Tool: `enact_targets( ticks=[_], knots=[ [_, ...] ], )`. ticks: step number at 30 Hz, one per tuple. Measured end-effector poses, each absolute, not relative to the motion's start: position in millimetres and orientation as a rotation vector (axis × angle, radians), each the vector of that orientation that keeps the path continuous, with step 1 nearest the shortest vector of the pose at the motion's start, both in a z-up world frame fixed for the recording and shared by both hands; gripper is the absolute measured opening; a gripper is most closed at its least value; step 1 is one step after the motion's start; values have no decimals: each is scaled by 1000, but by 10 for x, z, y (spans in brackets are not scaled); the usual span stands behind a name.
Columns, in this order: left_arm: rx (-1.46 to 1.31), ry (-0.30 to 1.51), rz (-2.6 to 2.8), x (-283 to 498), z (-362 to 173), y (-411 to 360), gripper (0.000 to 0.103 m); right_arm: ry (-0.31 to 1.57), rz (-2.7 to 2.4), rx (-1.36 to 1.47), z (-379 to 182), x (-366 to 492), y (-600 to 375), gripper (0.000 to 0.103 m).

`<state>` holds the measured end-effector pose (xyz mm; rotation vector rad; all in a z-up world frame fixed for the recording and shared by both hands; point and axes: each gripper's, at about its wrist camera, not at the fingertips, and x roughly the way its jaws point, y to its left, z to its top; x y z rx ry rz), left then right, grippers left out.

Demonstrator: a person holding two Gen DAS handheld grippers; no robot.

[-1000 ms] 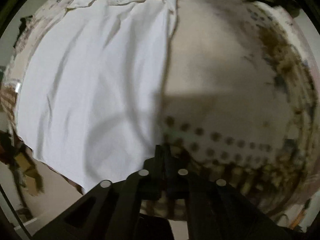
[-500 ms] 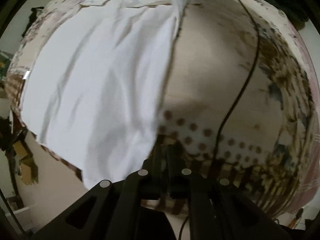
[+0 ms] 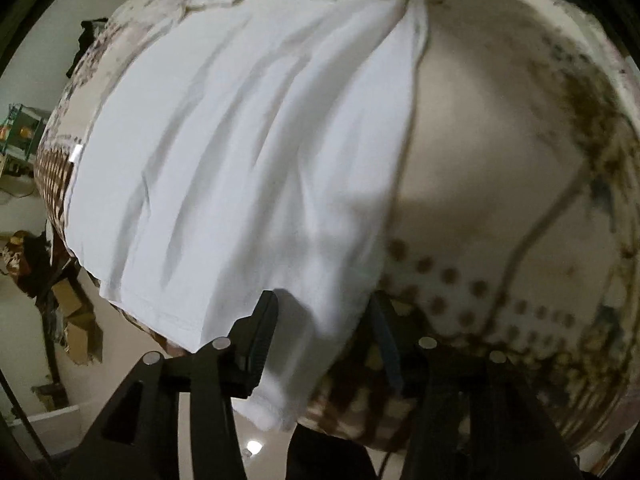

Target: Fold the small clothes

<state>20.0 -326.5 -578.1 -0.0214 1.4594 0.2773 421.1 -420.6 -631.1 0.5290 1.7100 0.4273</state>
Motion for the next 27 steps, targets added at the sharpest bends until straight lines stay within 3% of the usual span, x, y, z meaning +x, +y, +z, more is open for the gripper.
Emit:
enact_targets(
  ticks=[2, 3, 4, 5, 10, 12, 13, 21, 27],
  knots=[
    [-21, 1482, 256, 246, -5919, -3223, 45, 1717, 435, 545, -6321, 4197, -4281, 64],
    [-27, 1477, 239, 234, -5937, -3210, 36, 1716, 430, 552, -6328, 4187, -4314, 64],
    [-44, 1456, 213, 230, -5926, -3189, 11, 1715, 425, 568, -6342, 4200, -4355, 64],
    [-65, 1438, 187, 219, -5901, -3170, 4, 1714, 424, 580, -6357, 4185, -4402, 64],
    [-80, 1373, 137, 89, -5636, -3113, 1, 1724, 458, 591, -6460, 4241, -4221, 62],
    [-108, 1361, 124, 12, -5513, -3039, 1, 1698, 480, 516, -6432, 4231, -4031, 20],
    [-126, 1354, 121, -56, -5447, -2977, 1, 1700, 493, 469, -6413, 4230, -3940, 6],
    [-395, 1296, 176, -117, -4806, -2416, 1, 1606, 536, 335, -5833, 4259, -3450, 4],
    [-497, 1236, 257, 176, -4650, -1654, 1, 1551, 585, 277, -5235, 4317, -2706, 4]
  ],
)
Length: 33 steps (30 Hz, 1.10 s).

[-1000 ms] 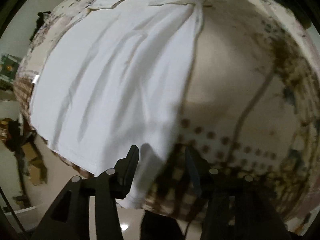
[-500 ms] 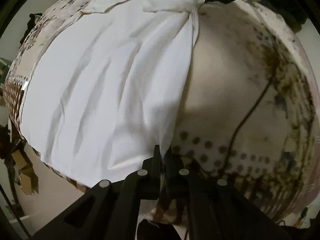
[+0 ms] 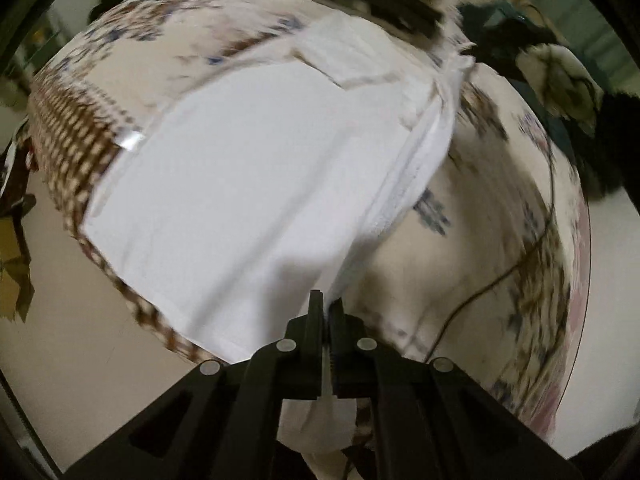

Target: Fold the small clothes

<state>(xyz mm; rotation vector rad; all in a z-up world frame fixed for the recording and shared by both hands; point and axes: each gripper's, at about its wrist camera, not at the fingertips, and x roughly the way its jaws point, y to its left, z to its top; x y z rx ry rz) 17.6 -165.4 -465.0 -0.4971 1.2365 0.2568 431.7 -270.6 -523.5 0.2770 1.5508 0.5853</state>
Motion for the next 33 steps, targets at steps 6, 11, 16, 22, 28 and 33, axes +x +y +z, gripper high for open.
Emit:
enact_targets(
  ticks=[6, 11, 16, 22, 28, 33],
  knots=[
    [-541, 1208, 308, 211, -4723, -871, 1, 1515, 584, 224, -4900, 4299, -1784, 4],
    [-547, 1208, 289, 221, -4762, -197, 1, 1525, 517, 190, -4861, 4290, -1125, 4],
    [-600, 1233, 270, 222, -4978, 351, 1, 1543, 449, 61, -5091, 4328, -373, 4],
    [-660, 1268, 267, 280, -5410, 726, 1, 1572, 343, -95, -5641, 4405, 274, 4],
    [-744, 1360, 269, 202, -5799, 936, 6, 1634, 248, -45, -5962, 4467, 331, 6],
    [-765, 1420, 307, -13, -5803, 1102, 38, 1742, 329, 223, -5799, 4325, -58, 61]
  ],
)
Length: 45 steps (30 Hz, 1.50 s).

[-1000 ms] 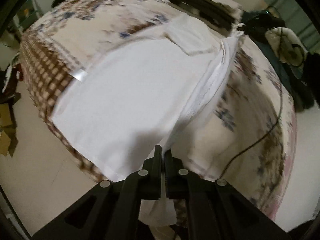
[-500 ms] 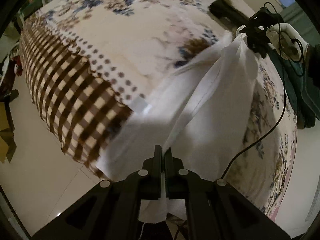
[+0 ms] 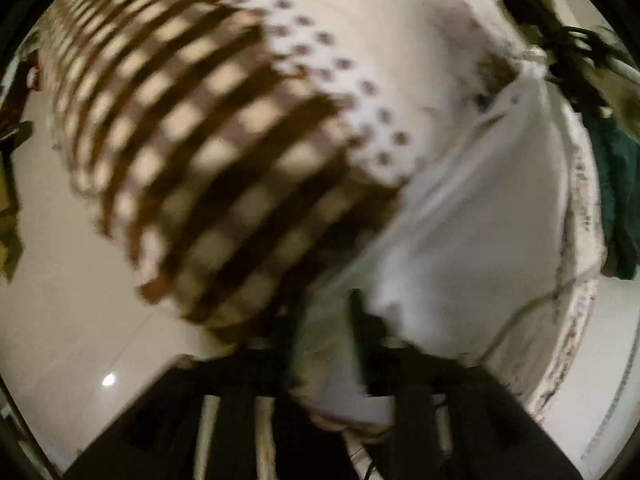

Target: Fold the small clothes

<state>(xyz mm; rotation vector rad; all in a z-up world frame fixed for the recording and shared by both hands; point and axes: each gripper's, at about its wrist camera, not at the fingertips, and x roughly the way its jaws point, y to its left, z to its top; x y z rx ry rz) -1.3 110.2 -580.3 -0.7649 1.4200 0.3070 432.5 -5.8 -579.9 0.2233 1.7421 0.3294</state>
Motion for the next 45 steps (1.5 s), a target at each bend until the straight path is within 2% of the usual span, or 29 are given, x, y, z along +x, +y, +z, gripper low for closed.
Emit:
enact_targets(
  ticks=[4, 6, 13, 15, 16, 17, 18, 19, 25, 29, 30, 32, 34, 36, 40, 45],
  knots=[
    [-845, 1368, 273, -105, -5724, 1225, 50, 1750, 413, 237, -5501, 3595, -549, 62],
    [-852, 1357, 211, -61, -5704, 1195, 50, 1790, 418, 218, -5493, 3034, -801, 62],
    [-788, 1409, 111, 99, -5833, 980, 50, 2189, 365, 402, -6330, 531, -1572, 62],
    [-786, 1382, 120, 68, -5830, 974, 48, 2234, 382, 489, -6520, 85, -1622, 62],
    [-774, 1365, 132, 47, -5814, 975, 43, 2240, 393, 528, -6583, -59, -1631, 55],
    [-749, 1372, 148, 37, -5814, 962, 15, 2233, 407, 568, -6641, -191, -1627, 25],
    [-738, 1381, 149, 39, -5842, 979, 3, 2223, 413, 600, -6688, -292, -1619, 8],
    [-741, 1370, 143, 3, -5831, 983, 2, 2206, 416, 635, -6720, -369, -1605, 3],
    [-691, 1360, 146, -147, -5721, 1079, 2, 2100, 383, 586, -6655, -717, -1643, 3],
    [-661, 1428, 149, -56, -5670, 1040, 7, 2094, 381, 533, -6650, -811, -1626, 4],
    [-650, 1434, 155, -46, -5619, 1040, 7, 2100, 374, 519, -6607, -776, -1641, 9],
    [-623, 1416, 167, 23, -5362, 1034, 18, 2076, 395, 540, -6444, -652, -1695, 23],
    [-614, 1368, 161, 88, -5054, 1058, 43, 2025, 416, 523, -6197, -507, -1796, 62],
    [-612, 1316, 153, 201, -4808, 1072, 58, 1964, 436, 515, -5978, -304, -1897, 64],
    [-606, 1218, 78, 757, -4492, 1064, 60, 1854, 406, 549, -5634, 299, -2212, 64],
    [-558, 1159, -38, 1946, -4564, 910, 60, 1688, 325, 591, -5415, 1294, -2433, 64]
  ],
)
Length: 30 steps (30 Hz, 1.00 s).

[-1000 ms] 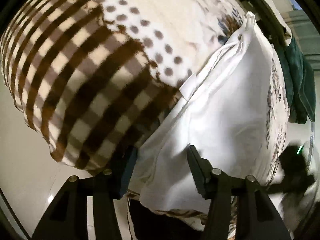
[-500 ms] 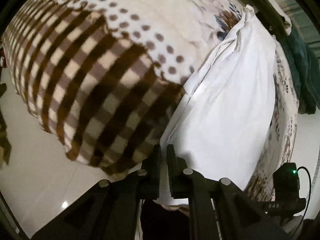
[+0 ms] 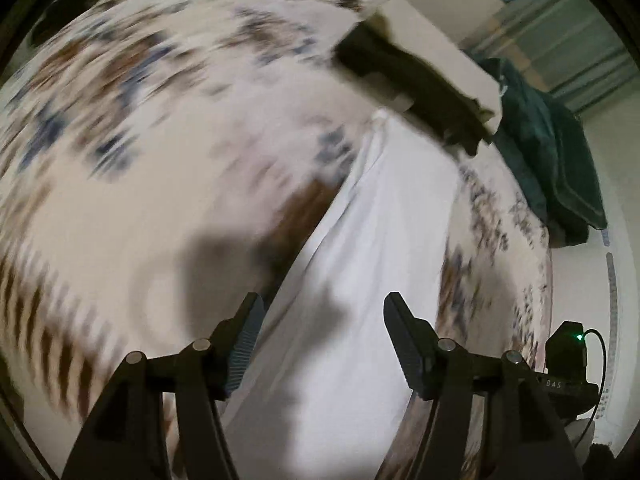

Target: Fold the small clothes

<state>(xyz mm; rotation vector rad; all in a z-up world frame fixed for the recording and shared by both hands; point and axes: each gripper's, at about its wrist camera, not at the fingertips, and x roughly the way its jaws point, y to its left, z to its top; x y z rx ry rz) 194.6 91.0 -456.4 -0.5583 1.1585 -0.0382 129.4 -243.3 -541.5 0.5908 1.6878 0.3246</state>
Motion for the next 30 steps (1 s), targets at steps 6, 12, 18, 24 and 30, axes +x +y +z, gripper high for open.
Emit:
enact_targets(
  ticks=[6, 12, 18, 24, 30],
  knots=[
    [-399, 1183, -199, 3495, -5027, 399, 60, 1541, 222, 621, -5377, 2549, -2373, 64],
    [-178, 1239, -191, 4203, -5594, 263, 60, 1508, 207, 610, -5764, 3446, -2062, 64],
    [-349, 1242, -254, 4179, -5663, 804, 62, 1503, 32, 433, -6062, 3764, -2055, 63],
    [-532, 1238, -365, 4282, -5606, 889, 61, 1393, 160, 762, -5939, 3975, -2382, 64],
    [-504, 1256, -468, 4617, -5773, 612, 61, 1402, 251, 815, -6164, 4402, -2207, 51]
  ],
)
